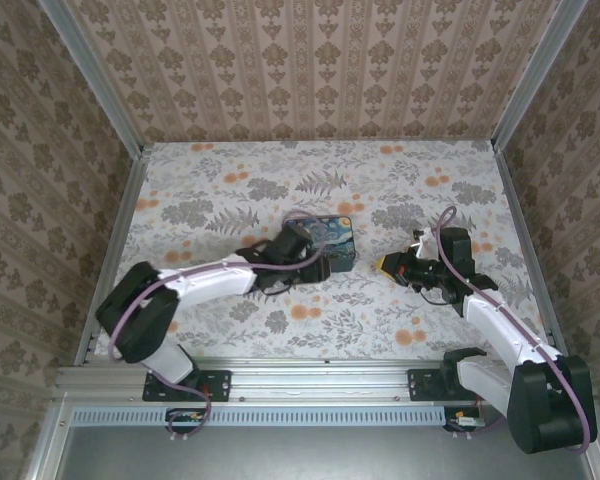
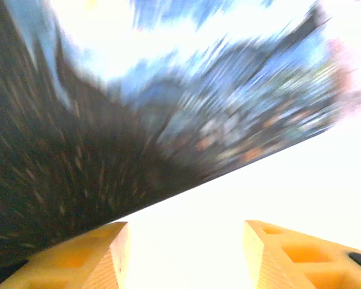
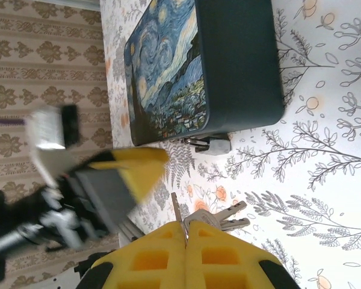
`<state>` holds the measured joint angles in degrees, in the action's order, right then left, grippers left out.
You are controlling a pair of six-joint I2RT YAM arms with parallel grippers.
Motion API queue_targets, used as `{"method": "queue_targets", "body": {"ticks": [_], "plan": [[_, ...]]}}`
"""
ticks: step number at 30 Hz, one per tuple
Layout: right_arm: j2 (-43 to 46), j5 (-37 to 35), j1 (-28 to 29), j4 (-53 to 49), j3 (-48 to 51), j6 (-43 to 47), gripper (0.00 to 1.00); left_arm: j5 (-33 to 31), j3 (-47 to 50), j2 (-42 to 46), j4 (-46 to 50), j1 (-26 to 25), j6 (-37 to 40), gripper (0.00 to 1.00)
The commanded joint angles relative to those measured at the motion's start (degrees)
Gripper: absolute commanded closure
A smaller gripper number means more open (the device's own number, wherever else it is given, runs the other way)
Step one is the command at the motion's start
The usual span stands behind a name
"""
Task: Unlock a padlock with a key
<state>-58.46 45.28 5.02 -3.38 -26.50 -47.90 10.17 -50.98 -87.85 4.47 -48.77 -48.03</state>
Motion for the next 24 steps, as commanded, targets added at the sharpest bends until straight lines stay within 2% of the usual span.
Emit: {"method": "queue_targets", "body": {"ticks": [1,6,11,17,24], "plan": [[-0.25,3.72,-0.12,1.05,-0.68,0.26,1.0,16.23,0.67,2.9,-10.6,4.17,-4.55,0.47],[-0.58,5.29,2.02,4.97,-0.92,-2.29,1.0,23.74,-2.37,0.36,-17.03,4.92,-7.4,0.46],[-0.08,5.0,3.97,7.11,-1.7,-4.07,1.0,25.33,-3.47,-1.17,-17.41,4.79,-7.55,0.47],[-1.81,4.91,6.79,10.54,-2.52,-5.94,1.0,29.71,-4.41,-3.49,-20.89,3.35,-8.61,0.51],[-3.02,4.73,7.88,14.34,-3.29,-8.07,1.0,31.29,-4.54,-4.53,-21.91,2.81,-8.91,0.56]]}}
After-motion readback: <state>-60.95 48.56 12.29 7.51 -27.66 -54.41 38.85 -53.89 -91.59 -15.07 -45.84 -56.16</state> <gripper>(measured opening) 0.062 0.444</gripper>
